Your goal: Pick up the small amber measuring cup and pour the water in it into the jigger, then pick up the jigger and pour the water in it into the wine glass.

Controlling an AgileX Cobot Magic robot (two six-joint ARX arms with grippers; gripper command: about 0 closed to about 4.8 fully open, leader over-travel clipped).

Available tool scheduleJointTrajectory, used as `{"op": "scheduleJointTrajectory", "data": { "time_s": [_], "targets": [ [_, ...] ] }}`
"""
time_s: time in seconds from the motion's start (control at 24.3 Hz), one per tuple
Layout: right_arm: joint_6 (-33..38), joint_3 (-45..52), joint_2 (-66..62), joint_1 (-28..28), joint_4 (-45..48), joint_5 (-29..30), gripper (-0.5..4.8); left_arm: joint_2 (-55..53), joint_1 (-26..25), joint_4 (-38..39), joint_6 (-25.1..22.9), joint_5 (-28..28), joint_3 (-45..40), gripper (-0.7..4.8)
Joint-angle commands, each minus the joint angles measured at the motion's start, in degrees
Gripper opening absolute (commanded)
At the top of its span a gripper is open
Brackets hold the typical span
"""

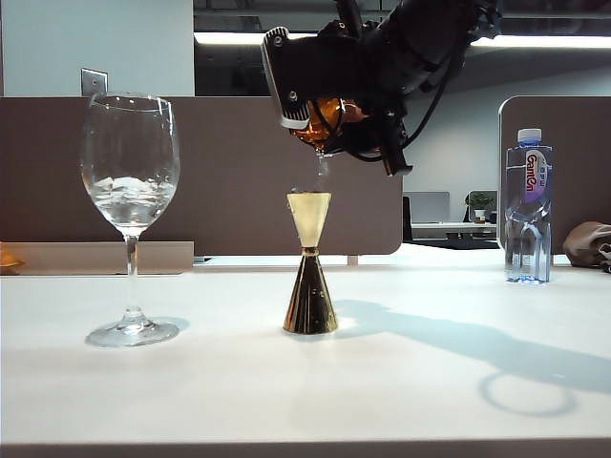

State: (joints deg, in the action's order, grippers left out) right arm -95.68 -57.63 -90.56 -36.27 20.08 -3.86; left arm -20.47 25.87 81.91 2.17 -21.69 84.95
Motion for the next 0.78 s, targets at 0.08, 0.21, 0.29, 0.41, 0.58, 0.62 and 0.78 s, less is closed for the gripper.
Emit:
{"op": "scheduleJointTrajectory", "data": {
  "time_s": [0.08, 0.21, 0.29, 0.41, 0.58, 0.62, 0.78],
  "targets": [
    [4.46, -0.39, 0.5, 0.0, 1.57, -0.11, -0.01, -0.07, -0.02, 0.09, -0.22, -0.17, 0.2, -0.02],
    [4.42, -0.22, 0.52, 0.0, 1.57, -0.09, -0.01, -0.07, -0.02, 0.11, -0.22, -0.15, 0.2, -0.02],
    [5.11, -0.2, 0.52, 0.0, 1.57, -0.09, -0.01, -0.07, -0.02, 0.11, -0.22, -0.15, 0.2, -0.02],
    [9.6, -0.2, 0.55, 0.0, 1.57, -0.22, -0.01, -0.07, -0.02, 0.11, -0.22, -0.15, 0.2, -0.02],
    [25.22, 0.5, 1.03, 0.13, 1.53, -5.38, -0.01, -0.07, -0.02, 0.11, -0.22, -0.15, 0.2, -0.02],
    [28.57, 1.16, 1.44, 0.2, 1.55, -5.51, -0.01, -0.07, -0.02, 0.09, -0.22, -0.15, 0.2, -0.02],
    [53.51, 9.68, 7.5, 3.34, 2.21, -5.46, -0.01, -0.07, -0.02, 0.09, -0.22, -0.15, 0.2, -0.02]
  ]
}}
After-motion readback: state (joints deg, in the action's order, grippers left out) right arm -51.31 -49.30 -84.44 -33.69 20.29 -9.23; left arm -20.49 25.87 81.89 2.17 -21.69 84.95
